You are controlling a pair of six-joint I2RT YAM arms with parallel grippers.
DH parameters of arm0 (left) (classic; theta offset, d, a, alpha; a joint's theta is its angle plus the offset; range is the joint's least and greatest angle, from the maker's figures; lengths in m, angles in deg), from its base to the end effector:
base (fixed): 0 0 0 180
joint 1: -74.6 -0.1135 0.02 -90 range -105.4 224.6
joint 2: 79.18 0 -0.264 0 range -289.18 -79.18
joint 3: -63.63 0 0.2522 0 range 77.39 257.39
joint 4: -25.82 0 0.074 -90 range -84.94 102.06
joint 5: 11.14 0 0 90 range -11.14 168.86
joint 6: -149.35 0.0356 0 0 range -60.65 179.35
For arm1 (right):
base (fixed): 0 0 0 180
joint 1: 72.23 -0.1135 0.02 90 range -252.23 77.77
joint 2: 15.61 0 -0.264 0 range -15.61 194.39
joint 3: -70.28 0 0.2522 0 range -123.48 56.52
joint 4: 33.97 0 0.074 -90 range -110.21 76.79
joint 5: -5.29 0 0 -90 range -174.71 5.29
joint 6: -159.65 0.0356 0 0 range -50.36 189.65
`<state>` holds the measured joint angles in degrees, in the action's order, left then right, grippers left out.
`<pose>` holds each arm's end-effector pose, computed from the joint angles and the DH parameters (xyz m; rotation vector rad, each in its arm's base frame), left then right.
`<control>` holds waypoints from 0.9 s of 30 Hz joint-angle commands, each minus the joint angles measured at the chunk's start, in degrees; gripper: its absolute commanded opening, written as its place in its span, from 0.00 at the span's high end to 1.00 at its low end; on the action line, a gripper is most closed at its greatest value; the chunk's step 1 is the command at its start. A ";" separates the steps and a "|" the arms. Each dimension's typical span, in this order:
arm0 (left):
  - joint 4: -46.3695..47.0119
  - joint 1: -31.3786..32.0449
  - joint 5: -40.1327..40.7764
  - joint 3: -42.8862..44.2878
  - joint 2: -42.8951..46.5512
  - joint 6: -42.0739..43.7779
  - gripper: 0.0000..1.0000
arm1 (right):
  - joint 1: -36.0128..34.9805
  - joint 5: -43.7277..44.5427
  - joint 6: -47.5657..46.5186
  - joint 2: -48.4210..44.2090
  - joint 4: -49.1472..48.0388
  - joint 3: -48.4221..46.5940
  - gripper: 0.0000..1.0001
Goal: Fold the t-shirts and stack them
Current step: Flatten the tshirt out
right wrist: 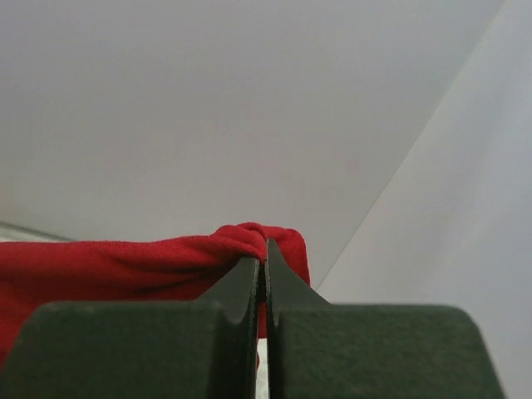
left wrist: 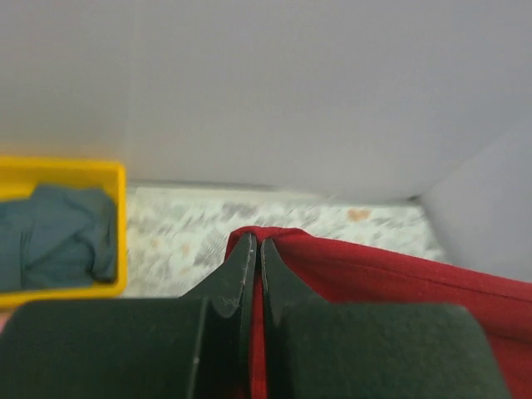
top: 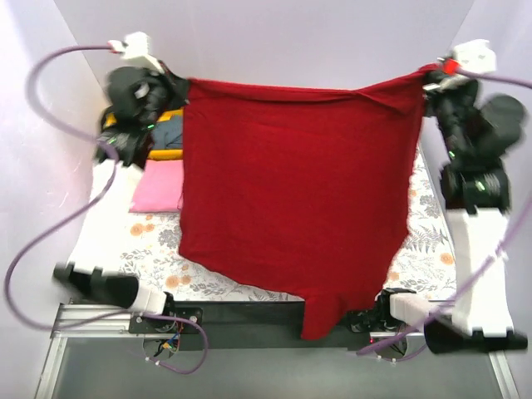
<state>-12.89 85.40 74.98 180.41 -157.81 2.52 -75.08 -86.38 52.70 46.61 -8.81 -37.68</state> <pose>0.2705 -0.0540 0.5270 -0.6000 1.5555 -0.9652 0.1753 0.0098 0.5662 -0.2338 1.1913 -0.1975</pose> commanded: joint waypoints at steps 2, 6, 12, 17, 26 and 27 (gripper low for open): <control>1.21 -0.70 9.06 -6.86 -11.53 0.42 1.00 | 0.30 -2.02 -0.98 9.31 -1.19 6.28 0.99; 5.87 -1.58 12.92 -8.72 -20.05 -1.77 1.00 | 0.30 -3.86 -0.28 20.27 -8.92 9.11 0.99; 8.60 -2.55 14.26 -5.03 -35.52 -3.98 1.00 | 0.13 -5.53 1.31 36.71 -13.15 7.01 0.99; 10.01 -2.63 12.06 -1.51 -44.31 -3.98 1.00 | 0.13 -4.66 1.31 45.79 -13.59 2.79 0.99; 11.59 -3.95 10.03 0.86 -48.81 -4.16 1.00 | 0.13 -4.30 4.47 52.57 -11.76 -1.25 0.99; 11.59 -4.04 9.86 1.13 -48.90 -4.33 1.00 | 0.13 -4.30 4.73 52.57 -10.01 -1.43 0.99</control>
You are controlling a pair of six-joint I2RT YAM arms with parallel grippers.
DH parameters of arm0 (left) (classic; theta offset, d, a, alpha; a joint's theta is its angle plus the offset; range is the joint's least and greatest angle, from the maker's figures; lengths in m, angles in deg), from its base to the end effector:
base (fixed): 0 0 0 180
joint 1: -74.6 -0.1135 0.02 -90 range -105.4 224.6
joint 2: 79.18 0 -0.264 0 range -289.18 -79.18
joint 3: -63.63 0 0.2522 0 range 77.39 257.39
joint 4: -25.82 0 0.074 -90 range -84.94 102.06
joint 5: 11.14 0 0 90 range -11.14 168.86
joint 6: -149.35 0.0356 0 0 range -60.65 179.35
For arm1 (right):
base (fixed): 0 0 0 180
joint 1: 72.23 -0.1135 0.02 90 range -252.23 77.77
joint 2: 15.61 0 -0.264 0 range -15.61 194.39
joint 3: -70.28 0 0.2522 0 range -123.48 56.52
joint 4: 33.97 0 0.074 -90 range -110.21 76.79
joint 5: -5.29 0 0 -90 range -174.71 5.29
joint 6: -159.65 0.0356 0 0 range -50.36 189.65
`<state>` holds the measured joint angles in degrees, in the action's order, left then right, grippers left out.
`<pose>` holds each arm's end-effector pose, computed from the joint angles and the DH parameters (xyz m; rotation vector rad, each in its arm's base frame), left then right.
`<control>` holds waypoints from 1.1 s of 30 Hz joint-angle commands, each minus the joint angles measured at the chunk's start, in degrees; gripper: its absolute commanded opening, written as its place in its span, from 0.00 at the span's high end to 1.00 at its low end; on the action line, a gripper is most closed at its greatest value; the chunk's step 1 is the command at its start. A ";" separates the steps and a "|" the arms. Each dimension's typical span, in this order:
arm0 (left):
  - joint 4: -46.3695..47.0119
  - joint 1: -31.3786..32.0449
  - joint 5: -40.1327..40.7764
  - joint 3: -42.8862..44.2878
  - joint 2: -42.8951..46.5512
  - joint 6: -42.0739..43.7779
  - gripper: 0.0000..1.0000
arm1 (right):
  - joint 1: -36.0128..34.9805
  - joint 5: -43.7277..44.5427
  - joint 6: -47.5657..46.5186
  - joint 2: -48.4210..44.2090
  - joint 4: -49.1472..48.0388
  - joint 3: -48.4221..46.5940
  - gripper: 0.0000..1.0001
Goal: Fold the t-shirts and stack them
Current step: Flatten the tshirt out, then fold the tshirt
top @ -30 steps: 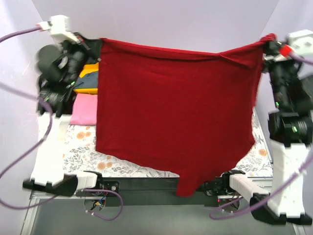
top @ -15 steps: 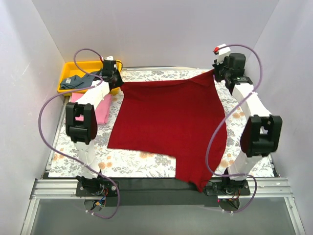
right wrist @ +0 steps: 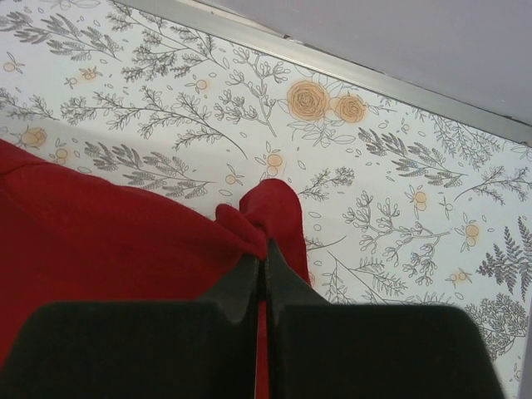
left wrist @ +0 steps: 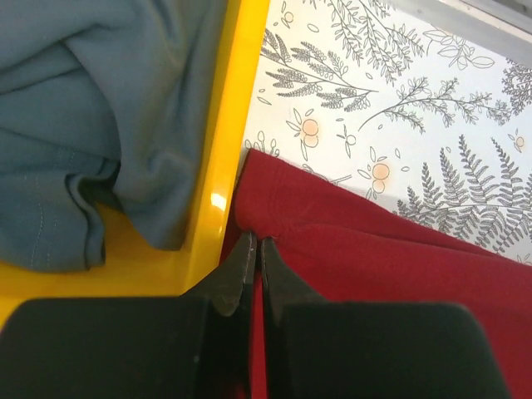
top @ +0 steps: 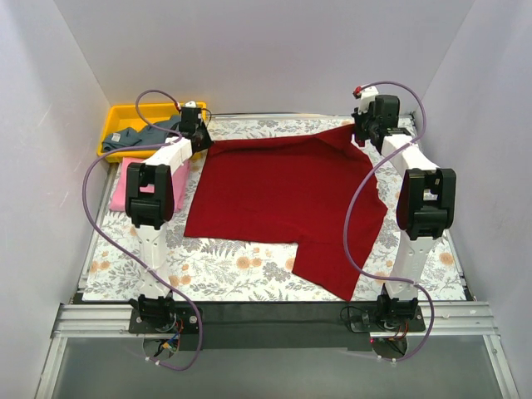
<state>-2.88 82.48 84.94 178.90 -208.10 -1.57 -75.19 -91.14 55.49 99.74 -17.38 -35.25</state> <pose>0.5075 -0.0664 0.1857 -1.1008 2.0822 -0.4842 0.4787 0.0287 0.2604 -0.3716 1.9943 -0.0093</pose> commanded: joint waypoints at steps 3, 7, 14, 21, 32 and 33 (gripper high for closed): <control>1.05 -1.73 -1.34 2.99 1.74 -0.68 1.00 | 0.24 0.98 3.51 -1.44 0.77 -4.21 0.99; 0.61 -2.08 -2.57 2.90 3.67 -0.34 1.00 | 0.06 1.43 6.32 -3.99 3.40 -3.42 0.99; -1.40 -2.34 -4.41 2.99 4.21 -0.51 1.00 | -0.12 4.50 12.21 -5.22 13.84 -5.70 0.99; -6.15 -2.69 -6.00 5.18 4.29 -1.12 1.00 | -0.29 5.55 16.96 -7.77 20.80 -4.21 0.99; -16.16 -2.78 -7.15 10.10 3.94 1.60 1.00 | -0.91 7.93 20.56 -11.20 27.57 -0.96 0.99; -17.13 -2.78 -7.05 10.54 3.77 2.21 1.00 | -0.91 7.41 20.83 -11.29 28.10 -0.18 0.99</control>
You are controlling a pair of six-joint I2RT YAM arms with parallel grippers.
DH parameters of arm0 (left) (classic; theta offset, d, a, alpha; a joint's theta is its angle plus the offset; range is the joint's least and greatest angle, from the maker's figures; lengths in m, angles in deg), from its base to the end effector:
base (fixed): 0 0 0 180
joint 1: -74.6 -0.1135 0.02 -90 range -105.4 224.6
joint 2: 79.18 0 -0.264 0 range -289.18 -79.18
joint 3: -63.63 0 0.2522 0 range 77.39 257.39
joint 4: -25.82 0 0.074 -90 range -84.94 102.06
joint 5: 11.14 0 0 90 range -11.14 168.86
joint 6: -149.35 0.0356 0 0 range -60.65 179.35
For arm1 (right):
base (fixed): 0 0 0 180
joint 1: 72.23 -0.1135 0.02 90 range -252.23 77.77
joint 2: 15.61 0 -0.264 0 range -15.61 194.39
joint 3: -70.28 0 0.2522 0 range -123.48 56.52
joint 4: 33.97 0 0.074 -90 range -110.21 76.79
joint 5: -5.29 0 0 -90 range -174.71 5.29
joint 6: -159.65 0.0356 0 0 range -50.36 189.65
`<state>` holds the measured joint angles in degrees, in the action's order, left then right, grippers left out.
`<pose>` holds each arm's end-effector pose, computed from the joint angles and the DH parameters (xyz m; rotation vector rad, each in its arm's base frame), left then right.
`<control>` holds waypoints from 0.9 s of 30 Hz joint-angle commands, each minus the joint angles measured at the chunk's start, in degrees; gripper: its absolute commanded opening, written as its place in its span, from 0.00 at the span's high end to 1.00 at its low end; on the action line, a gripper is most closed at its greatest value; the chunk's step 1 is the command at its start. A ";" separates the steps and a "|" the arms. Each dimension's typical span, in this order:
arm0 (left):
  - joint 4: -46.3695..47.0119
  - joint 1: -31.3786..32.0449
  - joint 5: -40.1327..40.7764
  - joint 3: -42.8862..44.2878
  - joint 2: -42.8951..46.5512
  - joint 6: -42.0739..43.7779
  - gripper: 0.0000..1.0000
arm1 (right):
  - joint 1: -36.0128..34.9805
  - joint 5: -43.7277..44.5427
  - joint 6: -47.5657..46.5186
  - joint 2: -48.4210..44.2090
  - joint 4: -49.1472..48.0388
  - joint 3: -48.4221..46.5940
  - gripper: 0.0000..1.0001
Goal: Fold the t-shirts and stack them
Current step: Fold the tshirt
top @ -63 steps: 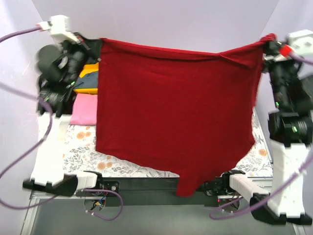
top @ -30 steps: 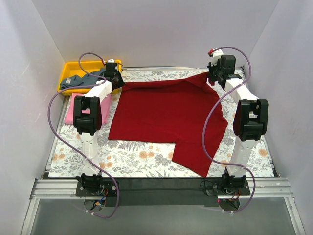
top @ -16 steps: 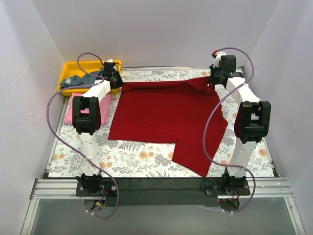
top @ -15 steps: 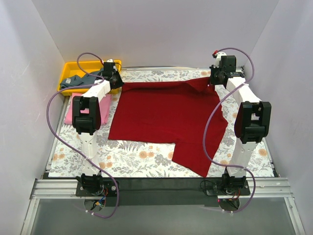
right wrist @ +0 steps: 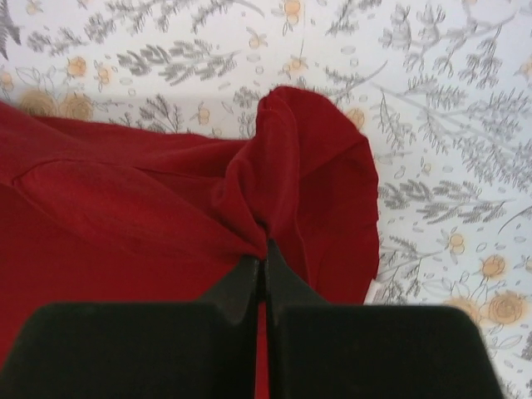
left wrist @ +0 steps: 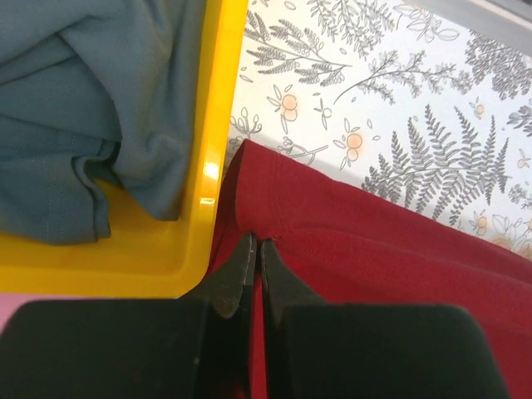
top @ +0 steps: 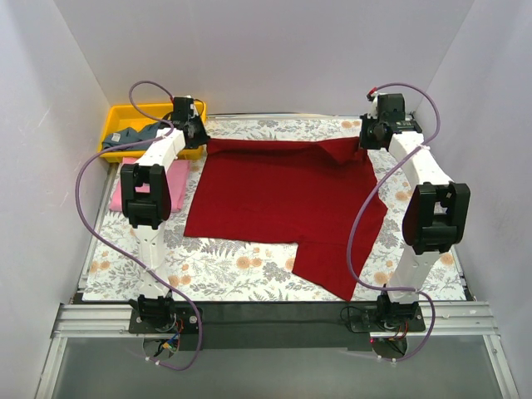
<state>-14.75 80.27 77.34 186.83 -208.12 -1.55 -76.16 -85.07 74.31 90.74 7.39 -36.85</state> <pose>0.5100 -0.0516 0.2144 -1.1280 2.1844 -0.5681 0.4287 0.0297 0.2990 0.0112 2.2805 0.0857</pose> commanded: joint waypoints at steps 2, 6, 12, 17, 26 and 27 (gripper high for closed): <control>-8.24 -0.57 0.73 3.75 3.26 2.81 1.00 | -0.03 1.33 2.80 -2.46 4.92 2.21 0.99; -13.44 -0.57 0.73 5.77 2.47 3.77 1.00 | -0.65 0.80 4.29 -3.42 6.07 4.67 0.99; -17.39 -0.66 0.82 7.09 0.28 4.83 1.00 | -0.91 -0.85 5.44 -4.13 6.60 10.65 0.99; -22.40 -0.66 -0.50 8.68 -0.79 5.18 1.00 | -1.00 -0.43 5.53 -4.83 7.21 12.59 0.99; -22.41 -0.66 -0.24 4.55 1.68 5.45 1.00 | -0.91 1.77 5.18 -6.41 7.91 13.03 0.99; -22.15 -0.66 -0.76 4.11 1.59 5.27 1.00 | -0.91 1.68 5.18 -6.50 8.00 13.38 0.99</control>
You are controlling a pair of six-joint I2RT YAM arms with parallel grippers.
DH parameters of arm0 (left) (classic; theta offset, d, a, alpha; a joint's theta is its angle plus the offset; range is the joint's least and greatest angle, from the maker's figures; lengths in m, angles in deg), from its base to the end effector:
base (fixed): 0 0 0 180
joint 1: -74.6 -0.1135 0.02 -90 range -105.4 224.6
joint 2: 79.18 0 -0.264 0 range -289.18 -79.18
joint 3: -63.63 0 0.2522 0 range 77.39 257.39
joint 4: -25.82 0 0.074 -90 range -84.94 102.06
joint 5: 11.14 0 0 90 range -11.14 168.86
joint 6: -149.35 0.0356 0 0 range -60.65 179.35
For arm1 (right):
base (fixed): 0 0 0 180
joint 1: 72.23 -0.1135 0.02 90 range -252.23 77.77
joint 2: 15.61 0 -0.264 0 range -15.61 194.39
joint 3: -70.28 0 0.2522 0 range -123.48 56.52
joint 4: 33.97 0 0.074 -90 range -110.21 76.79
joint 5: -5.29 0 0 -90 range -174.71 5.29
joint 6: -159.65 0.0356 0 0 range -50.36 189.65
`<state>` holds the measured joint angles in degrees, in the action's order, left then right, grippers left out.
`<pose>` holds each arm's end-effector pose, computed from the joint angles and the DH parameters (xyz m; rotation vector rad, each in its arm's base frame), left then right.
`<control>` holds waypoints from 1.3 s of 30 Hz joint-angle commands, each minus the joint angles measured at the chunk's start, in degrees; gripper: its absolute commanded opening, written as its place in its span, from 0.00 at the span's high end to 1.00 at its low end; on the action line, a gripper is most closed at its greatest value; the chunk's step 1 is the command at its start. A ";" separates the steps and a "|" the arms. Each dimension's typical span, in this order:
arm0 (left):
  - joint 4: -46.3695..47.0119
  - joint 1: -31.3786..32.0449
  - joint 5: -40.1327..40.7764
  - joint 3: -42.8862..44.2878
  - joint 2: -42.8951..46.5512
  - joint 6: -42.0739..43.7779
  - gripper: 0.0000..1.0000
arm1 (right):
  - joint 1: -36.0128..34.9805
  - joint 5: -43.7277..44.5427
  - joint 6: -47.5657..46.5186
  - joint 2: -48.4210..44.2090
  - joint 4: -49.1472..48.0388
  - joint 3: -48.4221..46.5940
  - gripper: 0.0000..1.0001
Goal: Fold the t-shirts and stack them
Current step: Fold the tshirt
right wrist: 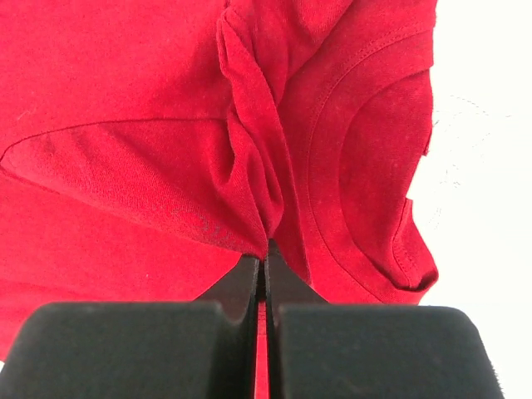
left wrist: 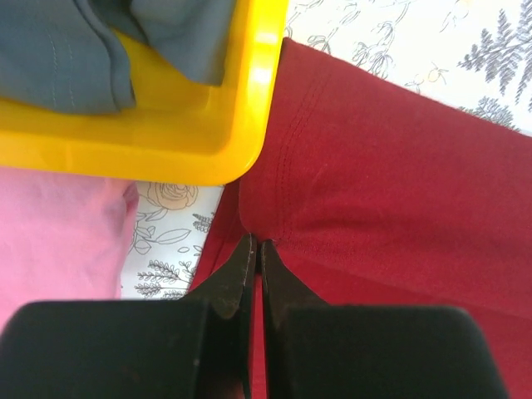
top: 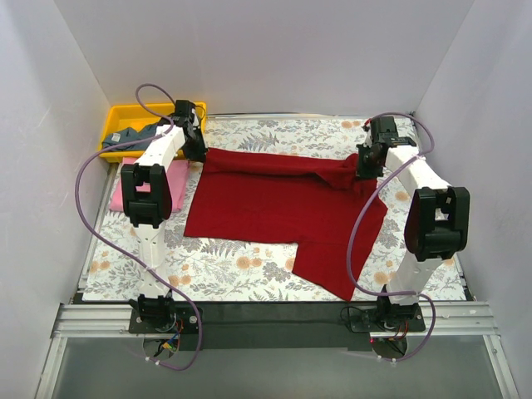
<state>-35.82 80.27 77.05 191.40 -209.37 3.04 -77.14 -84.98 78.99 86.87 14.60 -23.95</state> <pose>0.4878 -0.0496 0.2060 -1.1656 2.4871 -0.3629 0.3852 0.0333 0.2433 0.0974 2.5639 0.1008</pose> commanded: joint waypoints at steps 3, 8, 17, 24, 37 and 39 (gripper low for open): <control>-0.29 -0.66 -0.83 -3.18 2.84 -0.28 1.00 | -0.01 0.72 0.85 -2.63 0.79 2.15 0.99; 0.85 -0.66 -0.48 -6.52 3.54 -0.90 0.92 | 0.07 -3.50 1.12 -2.11 1.05 4.87 0.95; 4.01 -0.40 -2.06 -9.25 13.37 -1.69 0.31 | 2.35 -8.34 0.93 -5.18 1.76 3.21 0.46; 9.12 0.74 -5.75 -9.34 13.22 -3.71 0.31 | 7.10 -10.62 7.43 -5.89 -8.43 7.59 0.59; 14.48 1.71 -5.23 -14.95 5.12 -6.17 0.43 | 12.90 -8.52 10.87 2.45 -19.69 13.58 0.60; 15.09 1.71 -4.35 -19.85 7.14 -6.79 0.43 | 14.39 -8.08 10.52 3.60 -19.87 13.58 0.59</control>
<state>-21.98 81.93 71.15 176.28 -205.52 -2.47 -64.64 -93.87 89.07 89.27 -2.03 -10.53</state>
